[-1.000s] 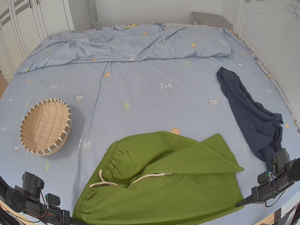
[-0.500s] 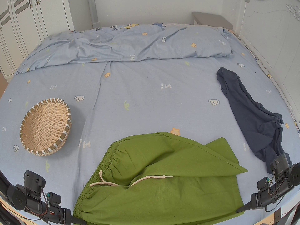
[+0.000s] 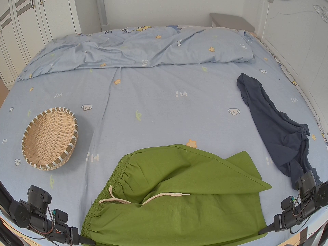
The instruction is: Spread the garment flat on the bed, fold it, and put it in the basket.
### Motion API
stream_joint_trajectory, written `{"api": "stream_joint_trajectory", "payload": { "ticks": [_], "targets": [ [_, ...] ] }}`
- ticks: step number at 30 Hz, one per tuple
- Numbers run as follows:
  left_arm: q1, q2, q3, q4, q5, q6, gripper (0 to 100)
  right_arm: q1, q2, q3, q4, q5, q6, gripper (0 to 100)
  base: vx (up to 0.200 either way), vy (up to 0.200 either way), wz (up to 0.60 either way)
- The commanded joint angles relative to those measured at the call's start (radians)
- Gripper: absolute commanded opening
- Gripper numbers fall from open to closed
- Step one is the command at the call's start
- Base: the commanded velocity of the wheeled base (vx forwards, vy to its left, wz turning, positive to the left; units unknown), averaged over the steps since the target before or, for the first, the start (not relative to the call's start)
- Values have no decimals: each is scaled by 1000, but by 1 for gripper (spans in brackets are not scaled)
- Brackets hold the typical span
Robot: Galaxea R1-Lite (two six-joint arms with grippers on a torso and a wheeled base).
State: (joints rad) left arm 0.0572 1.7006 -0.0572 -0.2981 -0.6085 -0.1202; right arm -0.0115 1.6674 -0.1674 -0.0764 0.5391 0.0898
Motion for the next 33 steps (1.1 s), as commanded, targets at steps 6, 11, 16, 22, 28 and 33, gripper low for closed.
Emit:
{"api": "stream_joint_trajectory", "payload": {
  "ticks": [6, 11, 16, 22, 28, 33],
  "targets": [
    [-4, 4, 5, -1, 1, 2, 100, 21, 2, 14, -8, -2, -5, 100, 0, 0, 0],
    [-4, 1, 8, -1, 0, 13, 100, 13, 0, 14, -11, -1, -5, 100, 0, 0, 0],
    [0, -68, 19, 5, -13, 24, 100, 4, -29, 45, -89, 8, -4, 100, 0, 0, 0],
    [7, -440, -64, 94, -8, -200, 100, -16, -196, 91, -237, -1, 5, 100, 0, 0, 0],
    [7, -593, -339, 321, -8, -361, 100, -76, -357, 32, -237, -5, 2, 100, 0, 0, 0],
    [-5, -450, -538, 327, -14, -360, 100, -76, -402, -98, -232, -5, 4, 100, 0, 0, 0]
  ]
}}
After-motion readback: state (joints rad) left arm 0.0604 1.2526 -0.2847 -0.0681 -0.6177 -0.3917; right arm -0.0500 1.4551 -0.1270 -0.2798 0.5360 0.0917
